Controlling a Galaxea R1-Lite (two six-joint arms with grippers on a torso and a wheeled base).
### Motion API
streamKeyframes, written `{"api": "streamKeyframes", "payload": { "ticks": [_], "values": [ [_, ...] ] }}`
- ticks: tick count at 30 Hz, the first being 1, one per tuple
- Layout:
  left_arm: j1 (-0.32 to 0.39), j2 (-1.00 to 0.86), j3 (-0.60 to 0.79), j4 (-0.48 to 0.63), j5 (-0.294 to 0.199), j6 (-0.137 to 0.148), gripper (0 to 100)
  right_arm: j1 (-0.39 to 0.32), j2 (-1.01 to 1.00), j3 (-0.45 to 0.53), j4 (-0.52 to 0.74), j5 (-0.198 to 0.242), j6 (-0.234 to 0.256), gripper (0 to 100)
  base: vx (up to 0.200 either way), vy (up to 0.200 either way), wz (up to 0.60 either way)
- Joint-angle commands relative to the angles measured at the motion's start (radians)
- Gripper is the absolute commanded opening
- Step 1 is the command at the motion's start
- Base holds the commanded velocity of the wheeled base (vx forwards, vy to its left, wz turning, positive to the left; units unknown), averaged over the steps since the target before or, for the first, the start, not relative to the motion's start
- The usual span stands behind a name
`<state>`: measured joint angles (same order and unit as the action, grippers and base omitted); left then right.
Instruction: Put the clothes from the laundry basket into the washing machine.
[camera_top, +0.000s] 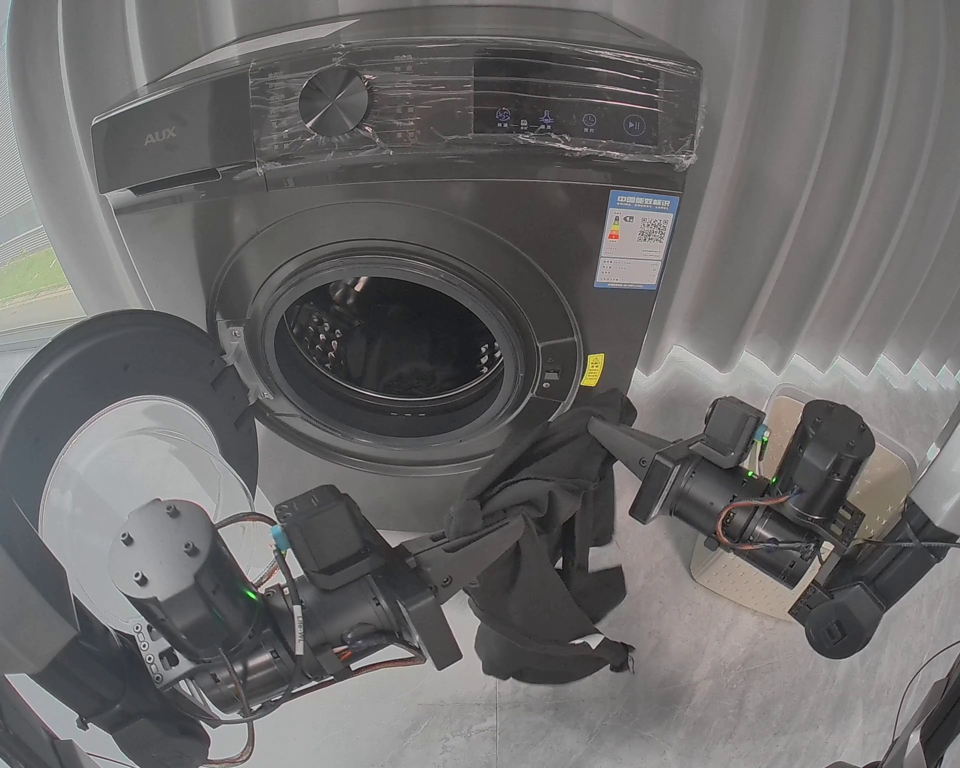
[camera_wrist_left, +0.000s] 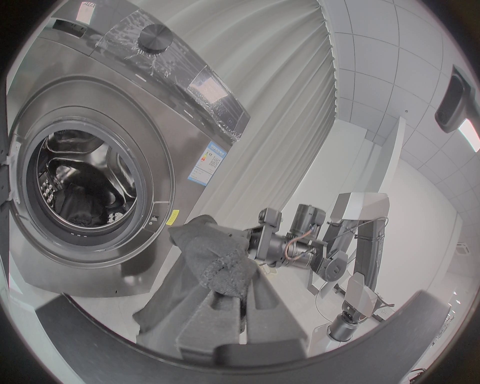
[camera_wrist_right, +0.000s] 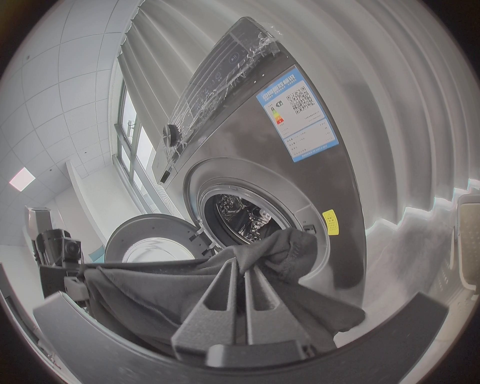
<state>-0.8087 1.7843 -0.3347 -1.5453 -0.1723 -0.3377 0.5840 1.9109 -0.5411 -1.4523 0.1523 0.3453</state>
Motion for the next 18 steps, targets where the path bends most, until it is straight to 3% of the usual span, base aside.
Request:
{"api": "streamKeyframes", "payload": {
  "ticks": [1, 14, 15, 18],
  "values": [
    [-0.001, -0.037, -0.001, 0.001, 0.001, -0.001, 0, 0.003, 0.027, 0.026, -0.019, 0.003, 0.0, 0, 0.0, 0.0, 0.0],
    [-0.001, -0.04, -0.003, -0.001, 0.001, -0.001, 0, 0.014, 0.027, 0.073, -0.045, 0.029, 0.0, 0, 0.0, 0.0, 0.0],
    [-0.003, -0.04, -0.003, -0.001, 0.001, -0.001, 0, 0.017, 0.025, 0.076, -0.046, 0.03, 0.0, 100, 0.0, 0.0, 0.0],
    [-0.001, -0.04, -0.006, -0.001, 0.002, -0.003, 0, 0.016, 0.027, 0.082, -0.059, 0.023, 0.004, 100, 0.0, 0.0, 0.0]
  ]
}}
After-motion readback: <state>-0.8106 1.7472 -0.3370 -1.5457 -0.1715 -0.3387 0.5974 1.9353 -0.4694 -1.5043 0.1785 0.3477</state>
